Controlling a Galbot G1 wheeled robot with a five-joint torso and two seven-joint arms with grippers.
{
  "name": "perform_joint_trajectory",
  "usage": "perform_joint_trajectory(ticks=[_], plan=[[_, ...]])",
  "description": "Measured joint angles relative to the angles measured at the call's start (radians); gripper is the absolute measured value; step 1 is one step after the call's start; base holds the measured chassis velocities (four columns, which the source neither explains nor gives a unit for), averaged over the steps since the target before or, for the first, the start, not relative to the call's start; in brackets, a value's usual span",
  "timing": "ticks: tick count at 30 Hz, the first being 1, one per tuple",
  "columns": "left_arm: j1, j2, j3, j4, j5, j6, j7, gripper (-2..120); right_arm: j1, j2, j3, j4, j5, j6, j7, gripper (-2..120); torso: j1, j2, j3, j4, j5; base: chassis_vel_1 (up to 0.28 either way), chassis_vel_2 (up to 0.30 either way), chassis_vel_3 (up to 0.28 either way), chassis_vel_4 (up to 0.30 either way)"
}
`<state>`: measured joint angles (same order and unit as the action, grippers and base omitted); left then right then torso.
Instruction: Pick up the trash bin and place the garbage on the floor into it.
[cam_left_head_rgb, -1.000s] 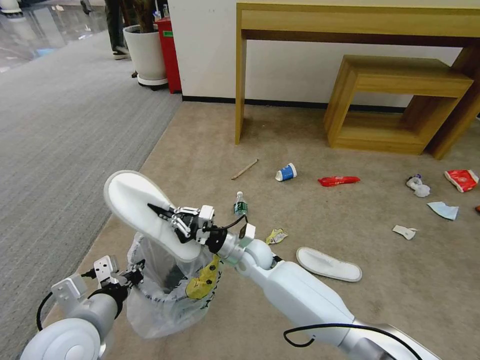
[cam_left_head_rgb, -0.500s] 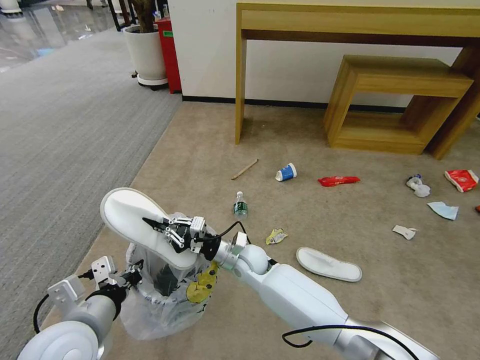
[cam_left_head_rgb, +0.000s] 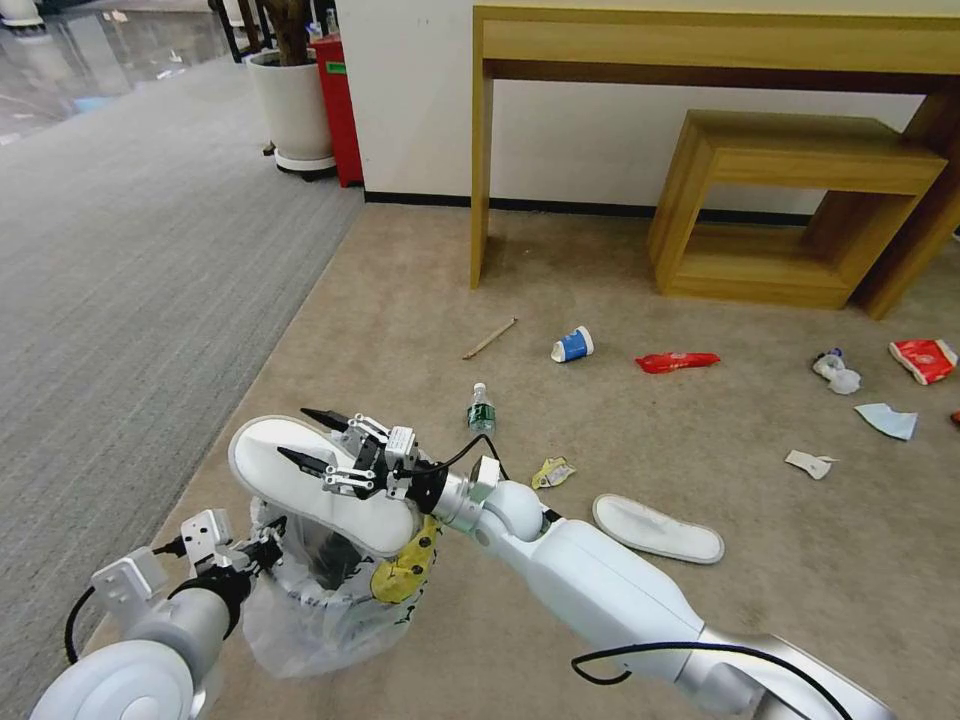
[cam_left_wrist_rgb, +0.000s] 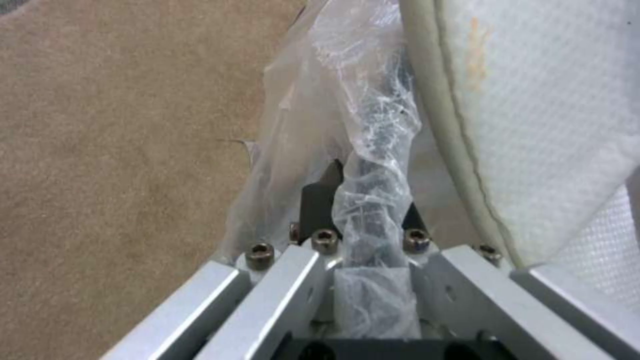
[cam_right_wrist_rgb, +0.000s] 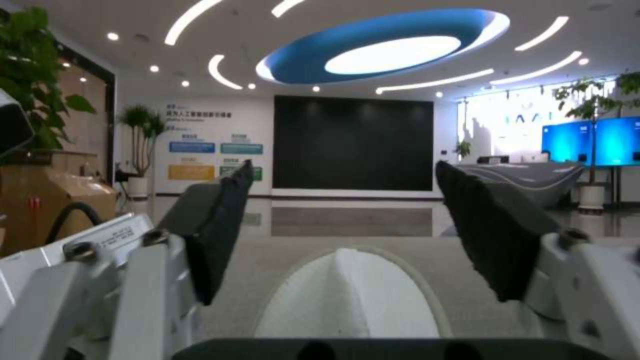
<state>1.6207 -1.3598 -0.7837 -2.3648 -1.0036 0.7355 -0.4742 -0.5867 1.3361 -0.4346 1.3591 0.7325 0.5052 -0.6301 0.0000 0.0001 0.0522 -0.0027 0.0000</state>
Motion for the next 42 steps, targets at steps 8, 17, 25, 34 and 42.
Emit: perform_joint_trajectory(ticks=[8, 17, 25, 34, 42], plan=[[-0.019, 0.017, -0.011, 0.024, -0.013, 0.0, -0.002, 1, -0.001, -0.078, 0.014, 0.067, 0.056, -0.069, -0.002, 82, 0.0, 0.0, 0.0, 0.0, 0.0001, 0.0, 0.0, 0.0, 0.0], [-0.03, 0.026, -0.012, 0.041, -0.019, 0.0, -0.005, 1, -0.019, -0.183, 0.032, 0.127, 0.113, -0.131, -0.01, 80, 0.0, 0.0, 0.0, 0.0002, 0.0001, 0.0, 0.0, 0.0, 0.0], [-0.033, 0.023, -0.008, 0.056, -0.01, 0.0, -0.004, 1, -0.041, -0.255, 0.086, 0.159, 0.12, -0.159, -0.003, 82, 0.0, 0.0, 0.0, 0.0, 0.0002, 0.0, 0.0, 0.0, 0.0], [-0.044, 0.023, -0.007, 0.076, -0.004, 0.0, -0.001, 1, -0.149, -0.389, 0.254, 0.235, 0.13, -0.244, 0.027, 100, 0.0, 0.0, 0.0, -0.0008, 0.0, 0.0, 0.0, 0.0, 0.0], [-0.05, 0.016, -0.003, 0.092, 0.012, 0.0, 0.012, 1, -0.273, -0.492, 0.409, 0.187, -0.084, -0.271, 0.189, 100, 0.0, 0.0, 0.0, 0.0, 0.0004, 0.0, 0.0, 0.0, 0.0]])
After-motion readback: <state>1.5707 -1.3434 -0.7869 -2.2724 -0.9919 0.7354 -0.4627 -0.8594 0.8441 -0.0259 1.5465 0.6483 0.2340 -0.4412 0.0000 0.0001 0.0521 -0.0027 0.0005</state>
